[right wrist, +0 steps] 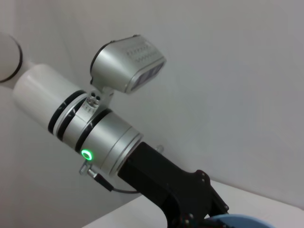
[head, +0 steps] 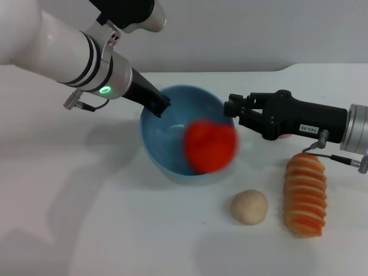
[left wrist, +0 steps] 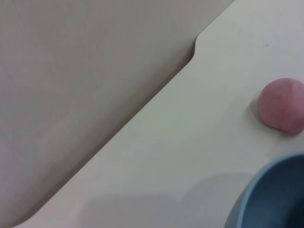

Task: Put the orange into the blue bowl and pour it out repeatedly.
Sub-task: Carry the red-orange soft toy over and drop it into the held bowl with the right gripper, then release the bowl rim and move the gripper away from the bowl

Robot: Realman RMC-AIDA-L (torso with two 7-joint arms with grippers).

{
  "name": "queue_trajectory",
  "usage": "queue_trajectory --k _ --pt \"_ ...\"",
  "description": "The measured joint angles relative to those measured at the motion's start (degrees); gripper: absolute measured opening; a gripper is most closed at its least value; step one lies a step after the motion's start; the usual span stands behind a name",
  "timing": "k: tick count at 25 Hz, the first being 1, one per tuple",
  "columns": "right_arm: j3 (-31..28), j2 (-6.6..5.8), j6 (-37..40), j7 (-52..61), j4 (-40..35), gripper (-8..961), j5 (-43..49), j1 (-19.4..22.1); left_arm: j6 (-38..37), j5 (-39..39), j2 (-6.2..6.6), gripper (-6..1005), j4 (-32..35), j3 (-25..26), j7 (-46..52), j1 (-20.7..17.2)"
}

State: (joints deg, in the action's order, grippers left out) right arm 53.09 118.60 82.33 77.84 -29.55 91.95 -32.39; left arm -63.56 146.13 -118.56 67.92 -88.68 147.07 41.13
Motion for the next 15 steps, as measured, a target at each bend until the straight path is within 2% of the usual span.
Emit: queue_trajectory --k 1,6,9,14,15 --pt "-0.01 0.00 -0.01 0.02 -0.03 85 -0.15 0.00 0.00 -0.01 0.01 -1 -0.01 0.00 0.00 -0.08" --pt "-0.13 0.00 -0.03 0.04 -0.32 223 -2.81 0.50 -0.11 0.04 0.08 -1 -0.06 0.00 0.03 -0.40" --pt "-0.25 -0.01 -0.24 -0.54 -0.51 306 -7.28 2.11 -1.41 0.05 0.08 -1 -0.13 0.00 0.04 -0.53" --pt "-0.66 -0.10 -3.81 -1.09 -0.33 544 -9.74 3.87 -2.20 -0.11 0.06 -1 -0.40 -1.78 0.48 -1.70" --pt "-0.75 -0.09 -4.19 -1.10 -0.29 553 -9.74 4.05 -2.19 -0.14 0.04 -1 -0.53 -2.74 0.76 -1.92"
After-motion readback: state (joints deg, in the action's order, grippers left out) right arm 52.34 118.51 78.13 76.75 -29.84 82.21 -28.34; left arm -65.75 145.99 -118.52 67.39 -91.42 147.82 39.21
